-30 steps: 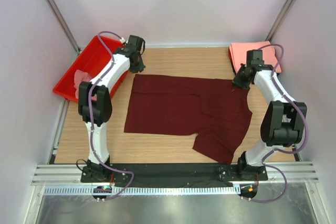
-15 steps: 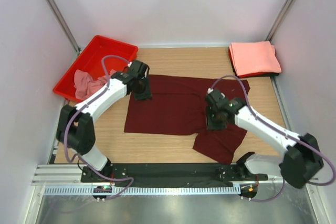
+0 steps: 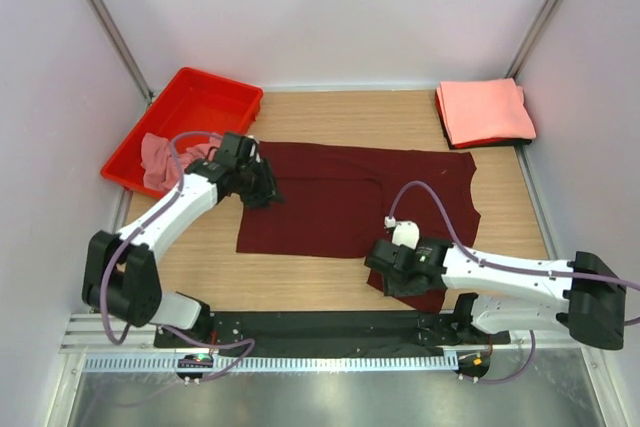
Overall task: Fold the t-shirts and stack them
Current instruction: Fold the tshirt
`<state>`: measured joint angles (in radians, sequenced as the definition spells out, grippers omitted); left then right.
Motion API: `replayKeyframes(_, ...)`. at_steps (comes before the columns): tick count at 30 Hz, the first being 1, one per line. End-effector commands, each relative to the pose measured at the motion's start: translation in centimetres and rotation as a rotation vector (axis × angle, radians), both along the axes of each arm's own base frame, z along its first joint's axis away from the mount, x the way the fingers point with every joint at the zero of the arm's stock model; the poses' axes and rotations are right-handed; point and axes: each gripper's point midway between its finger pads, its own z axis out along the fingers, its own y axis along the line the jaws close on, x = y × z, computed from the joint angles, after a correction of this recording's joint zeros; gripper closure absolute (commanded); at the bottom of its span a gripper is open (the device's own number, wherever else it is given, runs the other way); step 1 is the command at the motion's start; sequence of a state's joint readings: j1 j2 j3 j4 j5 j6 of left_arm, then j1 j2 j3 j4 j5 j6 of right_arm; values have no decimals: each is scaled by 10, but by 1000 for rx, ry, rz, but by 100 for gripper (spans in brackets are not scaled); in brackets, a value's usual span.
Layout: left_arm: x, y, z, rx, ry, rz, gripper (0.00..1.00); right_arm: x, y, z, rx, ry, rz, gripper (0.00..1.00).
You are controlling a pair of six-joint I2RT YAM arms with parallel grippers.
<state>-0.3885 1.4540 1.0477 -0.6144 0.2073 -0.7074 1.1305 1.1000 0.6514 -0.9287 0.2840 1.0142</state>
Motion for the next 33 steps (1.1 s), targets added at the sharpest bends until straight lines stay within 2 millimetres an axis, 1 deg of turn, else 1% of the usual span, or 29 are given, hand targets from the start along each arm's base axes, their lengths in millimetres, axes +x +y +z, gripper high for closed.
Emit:
replayKeyframes(1,4,5,29,-74,-90,17,57,14,-6,-9,-25,-78,-139,53)
replayKeyframes(3,0,10,27,-79,-82,19,57,12,-6,-18,-42,-58,-138,53)
replayKeyframes(4,-1,12,30,-79,-93,20,57,10,-5,-21,-38,-50,-138,53)
replayKeyframes(5,-3,14,29,-73,-91,25,57,9,0,-25,-16,-39,-137,53)
replayKeyframes(8,-4,20,28,-74,-92,39,56,3,-8,-37,-13,-25,-177,53)
replayKeyframes(11,-6,23,25,-68,-85,52,56,1,-11,-39,15,-27,-222,54)
replayKeyframes(14,-5,25,19,-62,-75,78,56,-2,-14,-44,21,-23,-228,55)
replayKeyframes(19,-5,23,16,-72,-59,83,56,-1,-17,-45,-23,-16,-248,64)
replayKeyframes(21,-5,23,17,-74,-62,90,55,7,-13,-34,-20,-50,-289,64)
replayKeyframes(22,-4,23,17,-78,-62,91,55,11,-13,-26,-20,-69,-316,62)
replayKeyframes(23,-5,22,18,-80,-63,89,55,17,-10,-6,-1,-96,-396,56)
replayKeyframes(25,-4,20,20,-92,-64,86,55,30,-12,18,32,-174,-497,53)
replayKeyframes(26,-3,19,21,-98,-62,86,55,35,-16,34,59,-191,-578,49)
replayKeyframes(27,-2,18,23,-102,-63,86,55,39,-17,39,90,-195,-654,49)
replayKeyframes(28,-2,17,23,-107,-62,86,54,40,-19,41,101,-173,-681,48)
replayKeyframes(29,-1,17,24,-108,-66,89,54,45,-26,43,104,-170,-711,48)
replayKeyframes(30,2,17,24,-112,-79,93,53,56,-46,41,61,-166,-747,48)
replayKeyframes(32,6,15,18,-122,-75,114,52,80,-64,40,79,-163,-792,48)
replayKeyframes(33,13,12,19,-134,-94,117,52,98,-89,42,58,-176,-789,48)
